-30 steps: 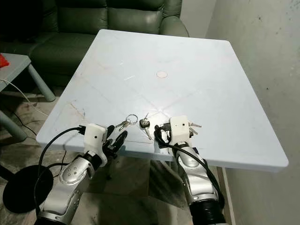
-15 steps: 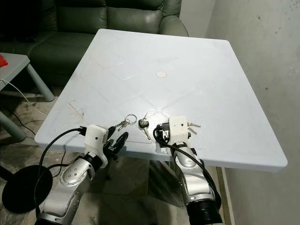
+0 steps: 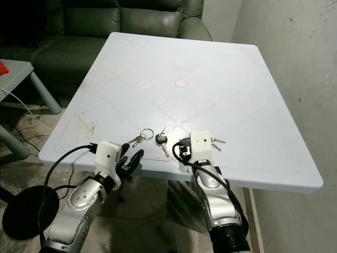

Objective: Hang keys on a hook

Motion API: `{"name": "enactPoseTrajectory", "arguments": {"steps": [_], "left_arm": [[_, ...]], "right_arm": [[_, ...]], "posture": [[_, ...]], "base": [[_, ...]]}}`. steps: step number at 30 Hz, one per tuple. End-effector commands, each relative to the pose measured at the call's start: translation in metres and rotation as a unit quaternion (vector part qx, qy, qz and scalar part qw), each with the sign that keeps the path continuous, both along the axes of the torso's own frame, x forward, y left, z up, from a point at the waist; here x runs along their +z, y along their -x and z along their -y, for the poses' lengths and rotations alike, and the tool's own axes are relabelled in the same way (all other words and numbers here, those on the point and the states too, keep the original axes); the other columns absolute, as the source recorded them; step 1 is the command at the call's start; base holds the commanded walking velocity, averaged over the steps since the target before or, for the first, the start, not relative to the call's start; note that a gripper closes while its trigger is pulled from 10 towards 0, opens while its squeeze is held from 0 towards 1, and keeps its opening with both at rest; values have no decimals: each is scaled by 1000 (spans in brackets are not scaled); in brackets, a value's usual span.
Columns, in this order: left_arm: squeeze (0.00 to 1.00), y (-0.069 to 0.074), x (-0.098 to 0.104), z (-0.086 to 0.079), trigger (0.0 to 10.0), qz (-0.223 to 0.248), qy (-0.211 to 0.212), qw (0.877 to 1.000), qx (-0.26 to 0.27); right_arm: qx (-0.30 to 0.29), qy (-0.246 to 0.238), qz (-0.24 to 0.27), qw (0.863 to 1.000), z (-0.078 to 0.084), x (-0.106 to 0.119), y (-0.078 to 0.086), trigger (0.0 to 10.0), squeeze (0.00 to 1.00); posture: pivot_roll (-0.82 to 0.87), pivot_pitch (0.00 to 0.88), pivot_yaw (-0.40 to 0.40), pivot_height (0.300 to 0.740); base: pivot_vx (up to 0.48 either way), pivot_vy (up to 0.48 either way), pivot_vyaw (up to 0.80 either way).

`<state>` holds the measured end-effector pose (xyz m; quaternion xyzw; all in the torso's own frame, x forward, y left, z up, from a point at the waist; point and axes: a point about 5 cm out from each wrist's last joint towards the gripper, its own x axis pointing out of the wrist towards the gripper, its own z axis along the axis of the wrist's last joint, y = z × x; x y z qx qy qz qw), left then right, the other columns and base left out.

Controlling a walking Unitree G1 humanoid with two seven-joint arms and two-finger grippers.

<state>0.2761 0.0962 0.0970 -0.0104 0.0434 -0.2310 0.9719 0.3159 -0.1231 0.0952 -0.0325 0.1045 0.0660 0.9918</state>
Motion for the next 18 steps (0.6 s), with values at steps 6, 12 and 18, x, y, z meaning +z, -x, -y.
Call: {"name": "enactPoseTrajectory", "arguments": {"steps": [6,12,18], "left_arm": [[0,1,3,1,10000,4,-3,1000,-1],[0,1,3,1,10000,4,-3,1000,0],[0,1,4,2,10000,5,-2,1000,-1]], "right_arm": [[-5,-1,6,1000,2,3,-2,0,0],[-7,1,9,1000,2,4,-2,0,0],[-9,1,14,1000,2,5,-3,0,0]], "posture": [[-16,132,-45,740],[-17,132,-44,740],[-18,131,-44,740]], "base": [[0,0,0],[0,0,0],[0,0,0]]}}
